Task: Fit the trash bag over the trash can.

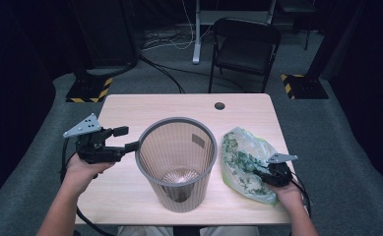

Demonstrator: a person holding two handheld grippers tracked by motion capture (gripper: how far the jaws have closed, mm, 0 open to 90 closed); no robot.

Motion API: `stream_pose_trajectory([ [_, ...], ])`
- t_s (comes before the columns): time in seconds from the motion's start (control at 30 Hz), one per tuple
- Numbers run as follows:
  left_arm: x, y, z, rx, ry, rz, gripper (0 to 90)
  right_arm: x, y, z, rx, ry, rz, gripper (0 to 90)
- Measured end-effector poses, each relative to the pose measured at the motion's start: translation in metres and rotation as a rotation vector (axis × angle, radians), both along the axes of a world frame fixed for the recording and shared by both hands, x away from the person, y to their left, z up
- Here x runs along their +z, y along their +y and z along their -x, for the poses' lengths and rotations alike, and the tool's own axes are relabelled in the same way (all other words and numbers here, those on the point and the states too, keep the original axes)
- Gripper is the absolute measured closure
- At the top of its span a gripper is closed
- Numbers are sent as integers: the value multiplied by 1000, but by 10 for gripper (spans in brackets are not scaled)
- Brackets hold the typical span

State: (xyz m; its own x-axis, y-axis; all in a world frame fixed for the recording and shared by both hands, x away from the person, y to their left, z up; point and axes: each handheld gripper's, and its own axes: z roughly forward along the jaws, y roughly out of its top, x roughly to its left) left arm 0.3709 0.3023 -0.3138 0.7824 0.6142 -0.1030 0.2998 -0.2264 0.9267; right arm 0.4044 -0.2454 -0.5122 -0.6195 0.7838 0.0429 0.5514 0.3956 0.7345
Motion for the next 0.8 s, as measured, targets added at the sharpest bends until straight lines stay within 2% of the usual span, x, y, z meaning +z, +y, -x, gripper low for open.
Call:
stream_pose_trajectory([
  [0.13, 1, -2, -1, 0, -2, -6, 274, 7, -1, 3, 1, -25, -22, 739],
  [0.27, 1, -3, -1, -2, -8, -9, 275, 19, -7, 8, -23, -58, -64, 738],
  [0.53, 2, -4, 1, -3, -21, -11, 278, 35, -9, 14, -29, -86, -71, 737],
  [0.6, 2, -5, 1, -6, -23, -15, 278, 42, -9, 16, -27, -96, -75, 737],
  [0.73, 2, -7, -1, -13, -24, -21, 283, 60, -10, 20, -14, -118, -117, 737],
  [0.8, 1, -8, -3, -17, -23, -22, 285, 68, -8, 22, -11, -123, -115, 737],
])
